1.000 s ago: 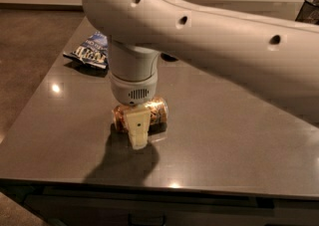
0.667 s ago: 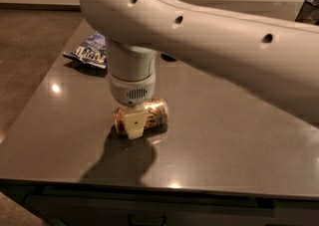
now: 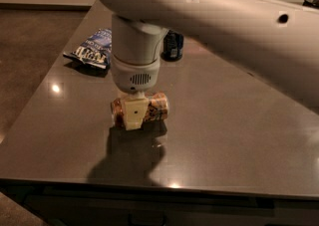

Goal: Place orange can upright

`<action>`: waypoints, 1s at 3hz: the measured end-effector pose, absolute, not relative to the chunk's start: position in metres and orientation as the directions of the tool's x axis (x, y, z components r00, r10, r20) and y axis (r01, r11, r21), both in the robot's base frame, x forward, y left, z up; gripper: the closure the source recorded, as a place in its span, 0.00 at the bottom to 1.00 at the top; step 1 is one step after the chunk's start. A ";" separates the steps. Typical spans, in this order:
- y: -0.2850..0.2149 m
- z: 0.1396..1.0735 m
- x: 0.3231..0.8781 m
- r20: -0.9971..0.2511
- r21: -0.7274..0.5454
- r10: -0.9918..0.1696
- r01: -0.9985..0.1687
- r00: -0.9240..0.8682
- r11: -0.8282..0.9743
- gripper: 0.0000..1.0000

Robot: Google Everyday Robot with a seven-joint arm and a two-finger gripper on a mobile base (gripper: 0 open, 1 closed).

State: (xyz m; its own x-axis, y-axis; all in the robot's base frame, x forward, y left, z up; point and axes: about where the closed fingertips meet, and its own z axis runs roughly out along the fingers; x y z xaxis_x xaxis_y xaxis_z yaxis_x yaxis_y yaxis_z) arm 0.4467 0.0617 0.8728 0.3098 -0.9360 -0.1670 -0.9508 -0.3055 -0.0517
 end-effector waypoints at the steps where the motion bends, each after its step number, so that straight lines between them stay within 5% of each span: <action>1: 0.058 0.899 0.451 -0.274 -0.040 -0.919 -0.958 0.284 -0.284 1.00; 3: 0.058 0.951 0.464 -0.621 0.007 -0.766 -0.977 0.164 -0.214 1.00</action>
Offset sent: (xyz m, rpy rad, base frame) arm 0.0213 -0.0170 0.0937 0.4669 0.2233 -0.0765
